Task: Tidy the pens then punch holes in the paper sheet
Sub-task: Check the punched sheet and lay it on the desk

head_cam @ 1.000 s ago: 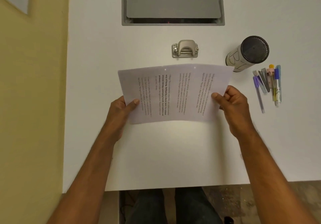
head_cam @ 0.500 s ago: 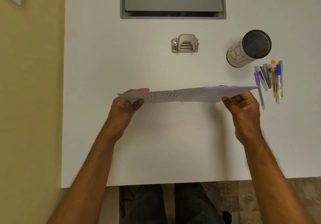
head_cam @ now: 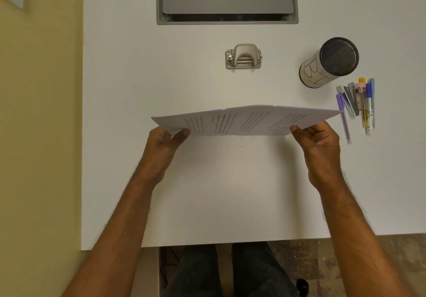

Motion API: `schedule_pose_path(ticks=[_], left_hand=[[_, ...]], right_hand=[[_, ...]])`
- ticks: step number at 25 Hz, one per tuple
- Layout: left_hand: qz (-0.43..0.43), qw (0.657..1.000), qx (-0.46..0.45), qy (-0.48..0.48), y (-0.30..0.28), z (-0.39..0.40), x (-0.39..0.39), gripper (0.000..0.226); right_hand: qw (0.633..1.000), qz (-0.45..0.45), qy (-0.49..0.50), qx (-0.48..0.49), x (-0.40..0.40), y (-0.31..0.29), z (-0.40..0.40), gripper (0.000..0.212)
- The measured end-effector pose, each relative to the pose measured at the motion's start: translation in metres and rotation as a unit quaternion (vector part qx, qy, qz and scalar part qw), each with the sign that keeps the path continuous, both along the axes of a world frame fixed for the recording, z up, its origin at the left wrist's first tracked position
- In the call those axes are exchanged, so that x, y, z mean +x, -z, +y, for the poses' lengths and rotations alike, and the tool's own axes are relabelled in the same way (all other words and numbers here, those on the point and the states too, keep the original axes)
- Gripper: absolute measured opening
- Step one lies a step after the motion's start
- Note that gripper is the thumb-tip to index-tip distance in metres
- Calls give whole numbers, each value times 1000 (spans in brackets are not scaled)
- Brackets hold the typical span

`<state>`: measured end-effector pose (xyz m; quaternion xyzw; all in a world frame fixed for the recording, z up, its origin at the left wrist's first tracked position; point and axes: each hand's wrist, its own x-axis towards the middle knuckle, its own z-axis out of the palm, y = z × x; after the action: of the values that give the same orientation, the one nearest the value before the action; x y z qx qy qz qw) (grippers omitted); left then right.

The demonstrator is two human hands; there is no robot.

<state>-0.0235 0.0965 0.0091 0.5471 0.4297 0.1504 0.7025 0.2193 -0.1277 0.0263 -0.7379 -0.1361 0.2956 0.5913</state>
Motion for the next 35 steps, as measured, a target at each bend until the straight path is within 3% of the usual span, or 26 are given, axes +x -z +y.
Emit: schedule_pose_path(ticks=[8, 14, 35], left_hand=[[0, 1000, 4, -5, 1, 0, 3, 37], [20, 1000, 6, -7, 9, 2, 4, 26], [7, 999, 3, -36, 20, 6, 11, 24]], right_hand=[[1000, -6, 16, 19, 2, 3, 4, 39], [1000, -25, 4, 3, 6, 9, 5, 26], [999, -34, -4, -24, 11, 19, 10, 23]])
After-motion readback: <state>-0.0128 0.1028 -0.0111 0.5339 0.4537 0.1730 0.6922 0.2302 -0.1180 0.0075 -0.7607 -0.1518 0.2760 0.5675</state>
